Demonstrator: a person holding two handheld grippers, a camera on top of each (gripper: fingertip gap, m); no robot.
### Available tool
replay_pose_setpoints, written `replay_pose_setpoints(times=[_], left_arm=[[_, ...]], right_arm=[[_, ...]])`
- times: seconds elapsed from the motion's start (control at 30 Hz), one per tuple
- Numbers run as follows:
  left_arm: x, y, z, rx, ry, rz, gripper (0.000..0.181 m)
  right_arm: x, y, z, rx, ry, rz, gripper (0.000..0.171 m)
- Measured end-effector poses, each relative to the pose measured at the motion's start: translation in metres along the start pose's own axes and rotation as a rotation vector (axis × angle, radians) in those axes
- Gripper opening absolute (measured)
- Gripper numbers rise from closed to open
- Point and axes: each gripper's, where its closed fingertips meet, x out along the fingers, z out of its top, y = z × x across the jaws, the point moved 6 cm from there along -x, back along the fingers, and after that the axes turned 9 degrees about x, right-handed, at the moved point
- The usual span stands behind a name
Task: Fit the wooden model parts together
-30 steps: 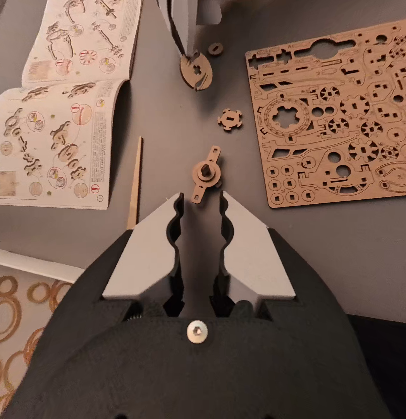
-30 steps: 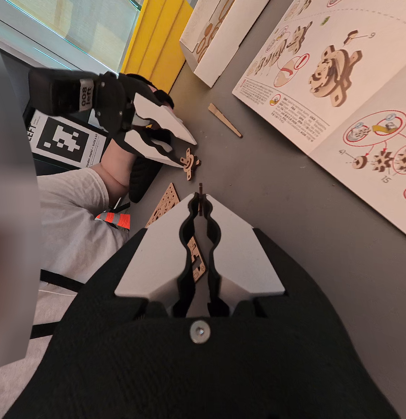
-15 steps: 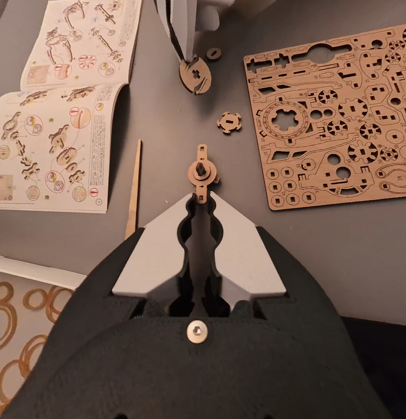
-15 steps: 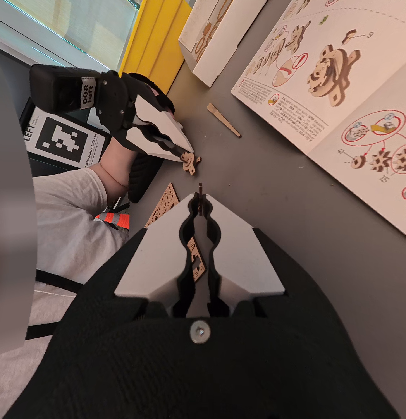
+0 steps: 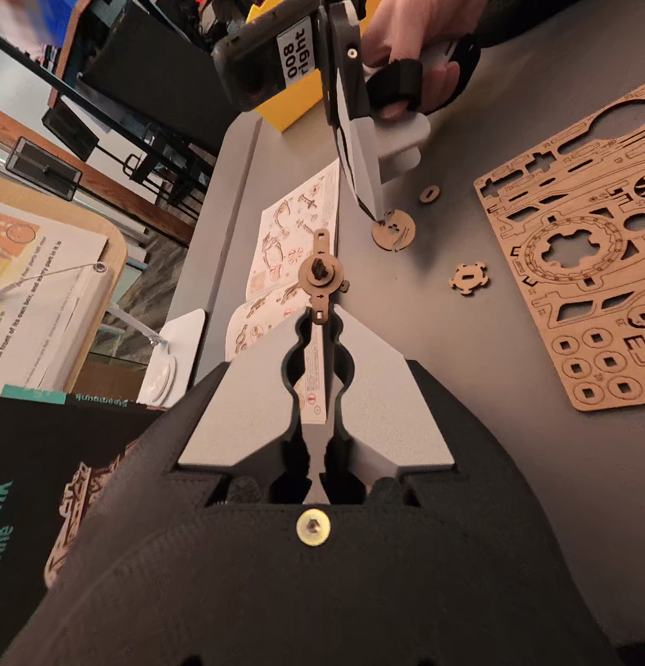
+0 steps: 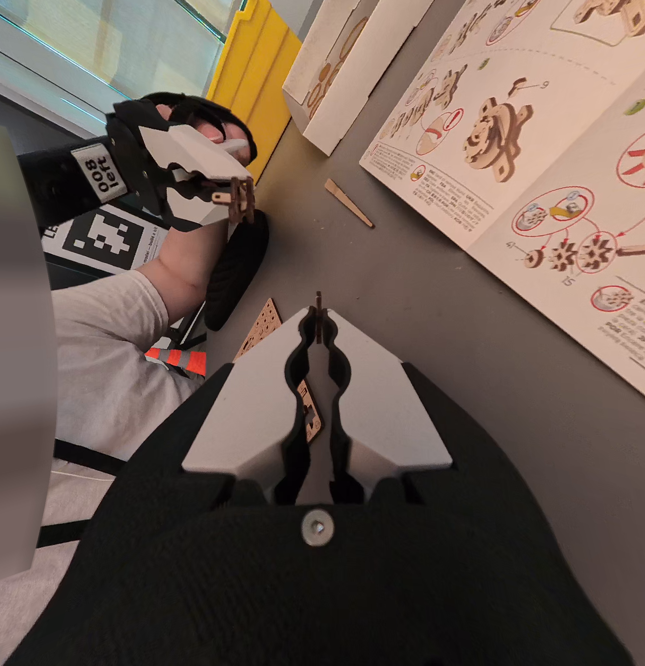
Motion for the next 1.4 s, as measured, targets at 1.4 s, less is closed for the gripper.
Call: replay_pose_setpoints(times=[1.4], left_arm=[[0.020, -0.033, -0.012, -0.011, -0.080, -0.079, 0.007]], right_arm=[[0.009, 0.026, -0.004, -0.072, 0.036, 0.175, 0.001]])
